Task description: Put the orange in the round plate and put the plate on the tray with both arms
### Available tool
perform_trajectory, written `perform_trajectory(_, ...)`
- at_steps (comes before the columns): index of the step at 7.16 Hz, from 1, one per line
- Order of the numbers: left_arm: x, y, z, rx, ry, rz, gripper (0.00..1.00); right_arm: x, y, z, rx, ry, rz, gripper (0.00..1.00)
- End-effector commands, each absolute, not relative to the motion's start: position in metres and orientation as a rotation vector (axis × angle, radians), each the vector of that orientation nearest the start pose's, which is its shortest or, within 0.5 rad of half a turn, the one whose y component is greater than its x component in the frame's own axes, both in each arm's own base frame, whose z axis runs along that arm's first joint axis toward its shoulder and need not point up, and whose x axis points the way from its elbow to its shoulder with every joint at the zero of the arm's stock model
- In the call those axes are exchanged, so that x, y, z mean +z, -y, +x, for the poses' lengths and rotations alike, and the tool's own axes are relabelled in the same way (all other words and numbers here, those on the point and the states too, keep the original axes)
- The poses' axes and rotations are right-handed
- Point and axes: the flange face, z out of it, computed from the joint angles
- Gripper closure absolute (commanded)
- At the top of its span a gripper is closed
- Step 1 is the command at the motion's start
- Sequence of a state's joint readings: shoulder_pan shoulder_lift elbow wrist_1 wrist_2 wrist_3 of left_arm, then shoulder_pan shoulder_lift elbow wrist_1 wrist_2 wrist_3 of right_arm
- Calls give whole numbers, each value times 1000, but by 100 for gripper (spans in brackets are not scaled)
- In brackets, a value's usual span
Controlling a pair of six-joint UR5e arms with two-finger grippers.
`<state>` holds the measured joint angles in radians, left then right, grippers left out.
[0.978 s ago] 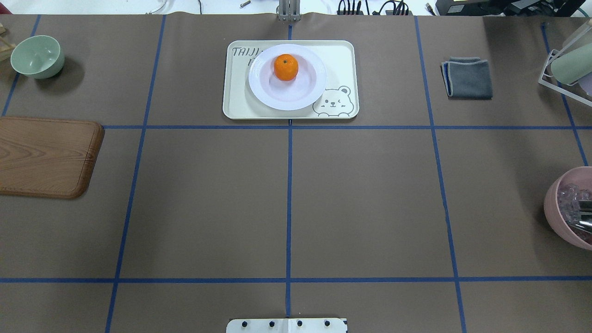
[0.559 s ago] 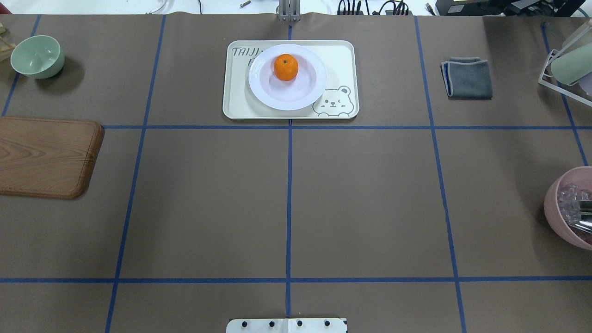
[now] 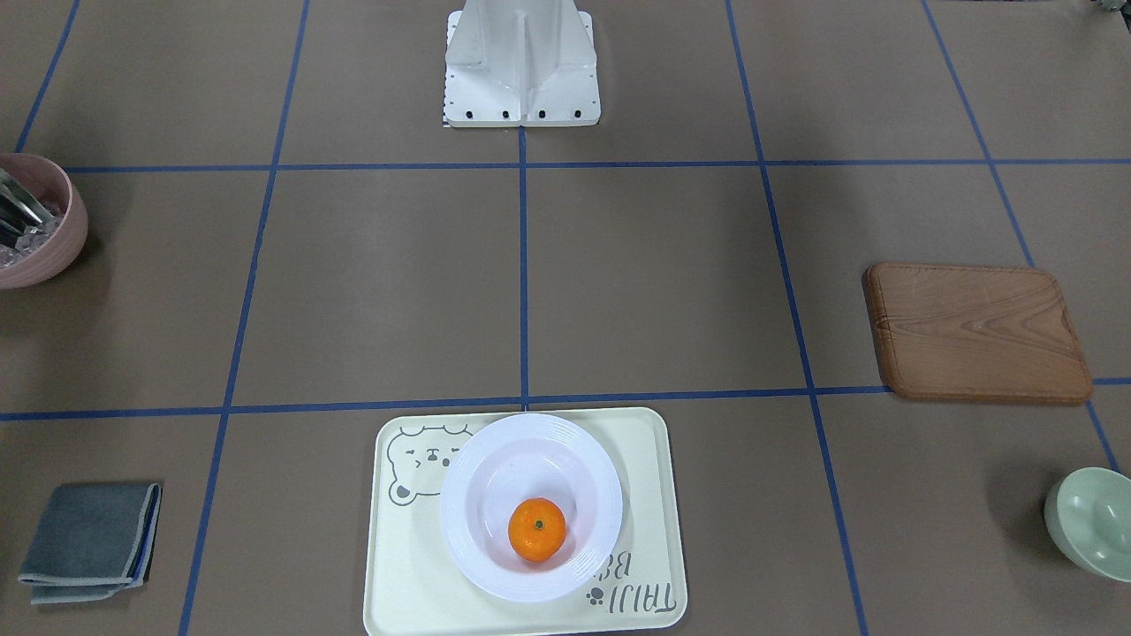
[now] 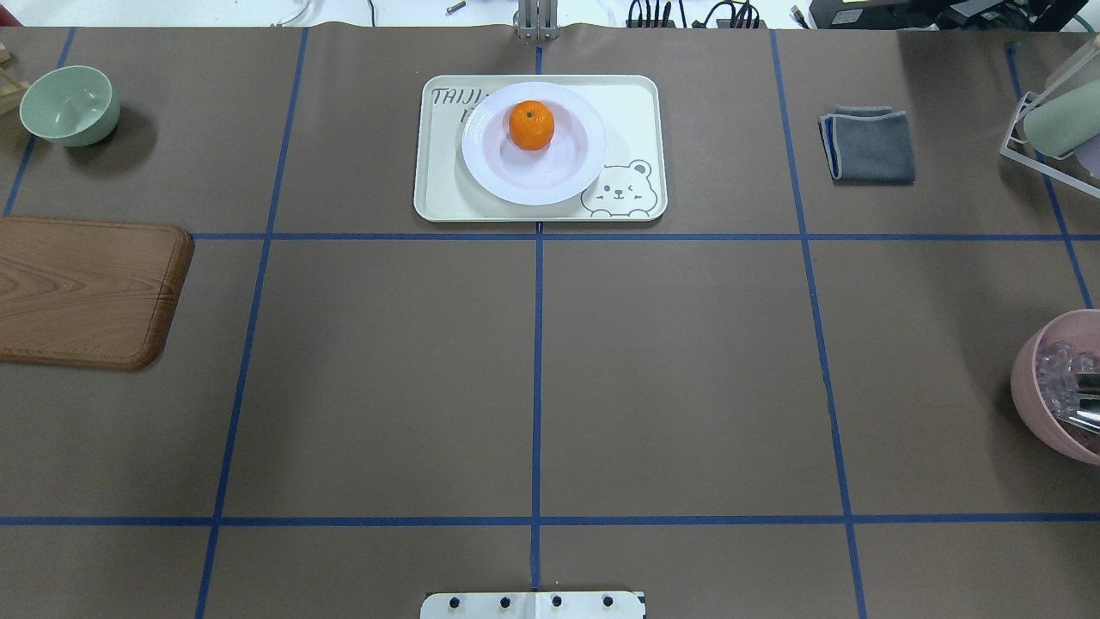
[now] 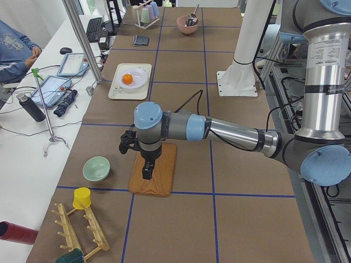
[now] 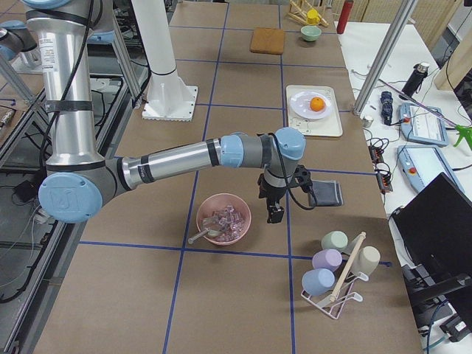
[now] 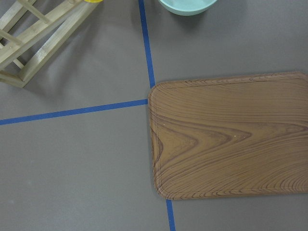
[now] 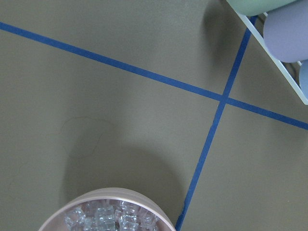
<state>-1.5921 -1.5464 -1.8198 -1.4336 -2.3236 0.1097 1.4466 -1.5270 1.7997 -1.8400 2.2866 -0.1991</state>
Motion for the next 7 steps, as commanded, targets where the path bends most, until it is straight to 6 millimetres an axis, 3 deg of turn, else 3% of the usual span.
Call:
perform_trajectory(1,566,478,-73,141,-743,175,2,552,504,5,-303,719,35,0)
perform_trajectory(3,581,481,-73,146,-744,185,2,542,513,4,-316,712,57,0)
perform_trajectory(7,584,483,-72,145,-744,182,2,542,514,4,-312,716,56,0)
